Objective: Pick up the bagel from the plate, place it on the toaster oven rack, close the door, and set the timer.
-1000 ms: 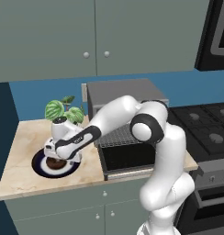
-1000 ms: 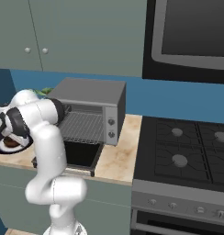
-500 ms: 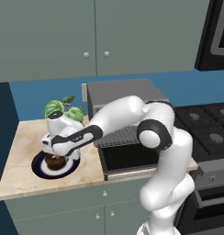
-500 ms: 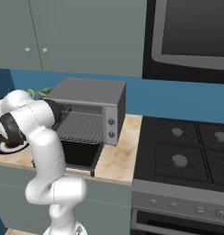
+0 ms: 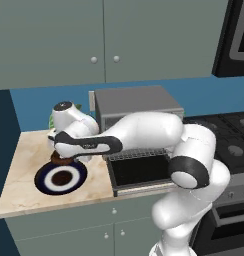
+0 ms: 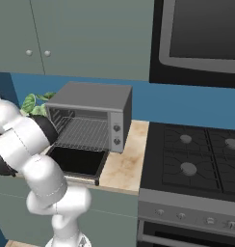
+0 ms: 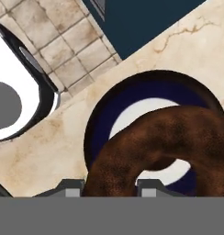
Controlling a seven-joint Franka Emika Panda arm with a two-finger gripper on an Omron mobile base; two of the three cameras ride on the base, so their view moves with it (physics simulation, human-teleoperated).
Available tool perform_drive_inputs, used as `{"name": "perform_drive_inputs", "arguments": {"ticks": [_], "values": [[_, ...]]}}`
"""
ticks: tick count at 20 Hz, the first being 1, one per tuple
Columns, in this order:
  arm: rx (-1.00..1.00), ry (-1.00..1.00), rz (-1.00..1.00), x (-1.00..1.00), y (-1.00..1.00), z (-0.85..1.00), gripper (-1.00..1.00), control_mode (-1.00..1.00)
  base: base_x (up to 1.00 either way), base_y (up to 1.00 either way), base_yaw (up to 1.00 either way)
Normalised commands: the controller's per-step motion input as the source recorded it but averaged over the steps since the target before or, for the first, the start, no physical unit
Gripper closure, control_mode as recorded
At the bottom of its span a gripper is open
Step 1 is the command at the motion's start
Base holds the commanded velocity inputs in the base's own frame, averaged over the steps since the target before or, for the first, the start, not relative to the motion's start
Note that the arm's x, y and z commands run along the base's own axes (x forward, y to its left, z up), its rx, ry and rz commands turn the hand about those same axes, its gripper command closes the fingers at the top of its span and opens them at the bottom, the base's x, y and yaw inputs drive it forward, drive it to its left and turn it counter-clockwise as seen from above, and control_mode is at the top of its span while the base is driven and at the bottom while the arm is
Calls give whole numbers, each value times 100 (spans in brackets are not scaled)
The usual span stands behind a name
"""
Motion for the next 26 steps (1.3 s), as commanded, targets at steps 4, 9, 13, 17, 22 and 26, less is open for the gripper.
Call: {"name": "perform_drive_inputs", "arguments": {"ticks": [4, 9, 13, 17, 22, 26], "values": [[0, 0, -10, -22, -43, 69, 100, -100, 0, 0, 0], [-6, 0, -8, -44, -85, 37, 100, -100, 0, 0, 0], [-12, 0, -3, -36, -100, 1, 100, -100, 0, 0, 0], [-9, 0, 0, -6, -100, 3, 100, -100, 0, 0, 0], [0, 0, 0, 0, -93, 15, 100, -100, 0, 0, 0], [0, 0, 0, 7, -80, 3, 100, -100, 0, 0, 0]]}}
